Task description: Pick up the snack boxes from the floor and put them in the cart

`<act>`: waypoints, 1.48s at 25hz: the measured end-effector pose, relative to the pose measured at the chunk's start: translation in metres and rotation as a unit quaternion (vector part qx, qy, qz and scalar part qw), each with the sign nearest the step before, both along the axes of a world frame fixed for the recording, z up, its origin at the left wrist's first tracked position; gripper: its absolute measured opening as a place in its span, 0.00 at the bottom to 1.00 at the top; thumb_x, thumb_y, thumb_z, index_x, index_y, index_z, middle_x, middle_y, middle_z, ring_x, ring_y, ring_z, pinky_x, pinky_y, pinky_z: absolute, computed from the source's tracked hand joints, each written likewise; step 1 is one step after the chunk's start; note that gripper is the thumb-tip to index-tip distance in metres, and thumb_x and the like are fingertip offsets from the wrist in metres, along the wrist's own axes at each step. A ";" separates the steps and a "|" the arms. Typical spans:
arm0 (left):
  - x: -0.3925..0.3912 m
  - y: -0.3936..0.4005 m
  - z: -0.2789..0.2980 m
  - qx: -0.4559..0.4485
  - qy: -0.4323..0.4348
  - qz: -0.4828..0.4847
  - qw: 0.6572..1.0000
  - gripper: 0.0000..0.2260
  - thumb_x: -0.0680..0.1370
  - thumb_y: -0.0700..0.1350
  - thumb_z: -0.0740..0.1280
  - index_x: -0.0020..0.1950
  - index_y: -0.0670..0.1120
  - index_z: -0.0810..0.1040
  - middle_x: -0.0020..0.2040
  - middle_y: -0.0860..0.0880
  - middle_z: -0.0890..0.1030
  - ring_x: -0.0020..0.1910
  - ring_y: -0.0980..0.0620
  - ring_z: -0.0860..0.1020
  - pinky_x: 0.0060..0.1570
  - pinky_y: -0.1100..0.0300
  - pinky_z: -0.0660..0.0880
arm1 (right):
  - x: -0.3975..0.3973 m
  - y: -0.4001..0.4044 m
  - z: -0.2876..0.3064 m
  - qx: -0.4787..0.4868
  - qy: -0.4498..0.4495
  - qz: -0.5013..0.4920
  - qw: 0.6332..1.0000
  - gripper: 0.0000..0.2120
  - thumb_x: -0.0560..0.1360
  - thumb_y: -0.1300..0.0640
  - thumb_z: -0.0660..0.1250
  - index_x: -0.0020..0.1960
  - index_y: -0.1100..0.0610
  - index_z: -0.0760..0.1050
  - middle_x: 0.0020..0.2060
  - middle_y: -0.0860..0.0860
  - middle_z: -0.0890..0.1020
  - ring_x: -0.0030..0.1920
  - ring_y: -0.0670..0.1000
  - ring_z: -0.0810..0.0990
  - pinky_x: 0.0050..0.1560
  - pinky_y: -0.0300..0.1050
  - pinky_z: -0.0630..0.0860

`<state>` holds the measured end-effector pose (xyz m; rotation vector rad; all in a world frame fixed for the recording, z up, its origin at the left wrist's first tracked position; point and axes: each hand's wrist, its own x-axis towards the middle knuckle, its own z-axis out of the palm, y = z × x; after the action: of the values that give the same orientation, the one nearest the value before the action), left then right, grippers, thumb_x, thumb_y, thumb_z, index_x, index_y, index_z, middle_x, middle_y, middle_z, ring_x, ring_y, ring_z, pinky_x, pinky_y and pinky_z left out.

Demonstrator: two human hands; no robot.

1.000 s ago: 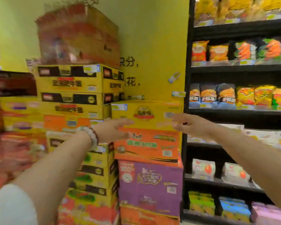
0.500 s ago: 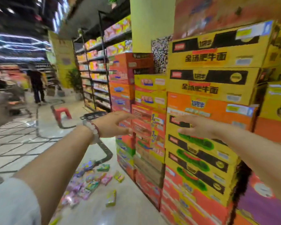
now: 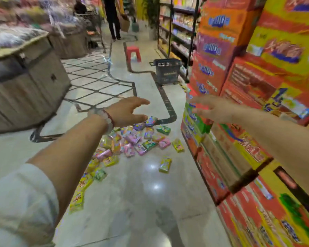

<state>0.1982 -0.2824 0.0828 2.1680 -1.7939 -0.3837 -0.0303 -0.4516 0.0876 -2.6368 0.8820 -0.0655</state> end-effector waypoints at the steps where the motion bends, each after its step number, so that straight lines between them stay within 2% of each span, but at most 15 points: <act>1: 0.017 -0.014 -0.012 0.005 0.003 0.004 1.000 0.27 0.75 0.50 0.68 0.72 0.45 0.65 0.71 0.45 0.67 0.69 0.48 0.67 0.67 0.61 0.60 | 0.021 -0.015 -0.012 0.006 0.014 0.010 1.000 0.25 0.79 0.46 0.59 0.75 0.50 0.61 0.73 0.52 0.65 0.70 0.53 0.66 0.67 0.41 0.60; 3: 0.051 -0.047 -0.040 0.026 0.016 0.003 1.000 0.25 0.77 0.48 0.66 0.72 0.45 0.64 0.72 0.45 0.66 0.69 0.48 0.66 0.65 0.64 0.59 | 0.060 -0.047 -0.039 0.026 0.037 0.020 0.999 0.25 0.80 0.46 0.58 0.75 0.51 0.60 0.74 0.52 0.64 0.71 0.54 0.64 0.65 0.41 0.61; 6: 0.106 -0.103 -0.085 0.060 0.040 0.013 0.997 0.25 0.78 0.49 0.65 0.73 0.48 0.63 0.72 0.46 0.65 0.70 0.48 0.65 0.66 0.61 0.60 | 0.114 -0.098 -0.088 0.064 0.064 0.017 0.996 0.25 0.80 0.45 0.57 0.74 0.50 0.61 0.74 0.50 0.64 0.72 0.52 0.63 0.67 0.42 0.60; 10: 0.162 -0.176 -0.140 0.094 0.071 0.015 0.993 0.24 0.78 0.49 0.65 0.73 0.49 0.64 0.72 0.47 0.65 0.72 0.49 0.62 0.67 0.62 0.58 | 0.170 -0.168 -0.160 0.140 0.074 -0.020 0.987 0.23 0.79 0.44 0.57 0.72 0.49 0.65 0.71 0.50 0.68 0.66 0.51 0.70 0.61 0.43 0.66; 15: 0.234 -0.276 -0.238 0.130 0.096 0.025 0.987 0.24 0.77 0.48 0.65 0.72 0.47 0.65 0.72 0.46 0.66 0.72 0.48 0.63 0.67 0.61 0.57 | 0.250 -0.266 -0.263 0.233 0.079 -0.084 0.966 0.23 0.79 0.46 0.59 0.73 0.50 0.64 0.69 0.54 0.70 0.67 0.54 0.71 0.63 0.46 0.68; 18: 0.274 -0.324 -0.342 0.130 0.122 0.068 0.982 0.27 0.74 0.55 0.62 0.71 0.44 0.67 0.70 0.44 0.69 0.69 0.47 0.66 0.63 0.64 0.59 | 0.295 -0.315 -0.380 0.272 0.063 -0.139 0.950 0.21 0.80 0.50 0.61 0.71 0.54 0.67 0.65 0.56 0.73 0.62 0.56 0.74 0.58 0.46 0.70; 22: 0.315 -0.351 -0.535 0.131 0.162 0.122 0.970 0.34 0.69 0.61 0.60 0.68 0.41 0.70 0.65 0.41 0.73 0.64 0.46 0.71 0.59 0.63 0.60 | 0.316 -0.326 -0.594 0.310 0.072 -0.253 0.914 0.20 0.78 0.53 0.64 0.68 0.58 0.70 0.53 0.55 0.75 0.49 0.54 0.74 0.50 0.43 0.69; 24: 0.331 -0.356 -0.638 0.162 0.172 0.157 0.959 0.31 0.71 0.59 0.63 0.68 0.41 0.69 0.65 0.41 0.72 0.64 0.46 0.70 0.59 0.63 0.59 | 0.308 -0.321 -0.704 0.320 0.084 -0.321 0.887 0.24 0.77 0.51 0.65 0.69 0.60 0.67 0.54 0.57 0.74 0.52 0.55 0.75 0.53 0.44 0.69; 26: 0.348 -0.363 -0.738 0.188 0.157 0.191 0.951 0.24 0.77 0.49 0.66 0.70 0.41 0.67 0.68 0.40 0.70 0.66 0.45 0.68 0.61 0.62 0.59 | 0.298 -0.321 -0.805 0.321 0.109 -0.385 0.858 0.31 0.74 0.46 0.68 0.70 0.63 0.65 0.61 0.61 0.74 0.61 0.60 0.74 0.60 0.49 0.70; 28: 0.358 -0.374 -0.817 0.206 0.154 0.206 0.944 0.26 0.77 0.51 0.65 0.71 0.41 0.66 0.70 0.40 0.68 0.68 0.45 0.67 0.64 0.60 0.59 | 0.290 -0.321 -0.876 0.328 0.134 -0.429 0.831 0.38 0.67 0.38 0.70 0.65 0.64 0.68 0.61 0.63 0.75 0.61 0.62 0.75 0.57 0.51 0.72; 30: 0.366 -0.390 -0.874 0.199 0.127 0.222 0.946 0.34 0.71 0.61 0.61 0.71 0.41 0.66 0.71 0.40 0.67 0.69 0.43 0.66 0.66 0.58 0.59 | 0.289 -0.319 -0.924 0.325 0.123 -0.439 0.829 0.36 0.65 0.34 0.71 0.60 0.60 0.72 0.56 0.59 0.79 0.57 0.59 0.78 0.49 0.47 0.72; 32: 0.369 -0.403 -0.908 0.207 0.050 0.190 0.958 0.32 0.73 0.62 0.60 0.72 0.45 0.64 0.72 0.39 0.63 0.71 0.41 0.62 0.68 0.54 0.57 | 0.291 -0.312 -0.947 0.304 0.076 -0.421 0.851 0.33 0.60 0.31 0.71 0.54 0.54 0.77 0.48 0.51 0.82 0.51 0.55 0.81 0.45 0.45 0.72; 33: 0.371 -0.407 -0.921 0.216 0.008 0.164 0.963 0.28 0.77 0.59 0.58 0.74 0.47 0.62 0.74 0.40 0.60 0.72 0.40 0.59 0.69 0.53 0.56 | 0.292 -0.310 -0.952 0.298 0.056 -0.420 0.856 0.30 0.59 0.33 0.73 0.52 0.52 0.78 0.46 0.50 0.83 0.49 0.54 0.81 0.45 0.45 0.73; 35: 0.375 -0.410 -0.934 0.260 -0.003 0.140 0.955 0.28 0.79 0.57 0.56 0.76 0.49 0.53 0.77 0.44 0.51 0.75 0.42 0.51 0.72 0.51 0.52 | 0.290 -0.310 -0.957 0.307 0.040 -0.417 0.855 0.25 0.62 0.41 0.77 0.53 0.53 0.77 0.47 0.51 0.83 0.49 0.55 0.81 0.48 0.48 0.75; 37: 0.375 -0.406 -0.935 0.279 0.009 0.135 0.951 0.29 0.78 0.61 0.55 0.76 0.53 0.54 0.78 0.47 0.50 0.76 0.44 0.49 0.73 0.50 0.54 | 0.294 -0.311 -0.953 0.305 0.043 -0.415 0.856 0.24 0.64 0.47 0.78 0.55 0.55 0.75 0.49 0.53 0.82 0.50 0.56 0.80 0.50 0.49 0.75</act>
<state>0.5736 -0.6881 -0.8523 2.7235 -1.4647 -0.9319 0.2633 -0.7624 -0.8651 -1.5456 1.6810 0.1037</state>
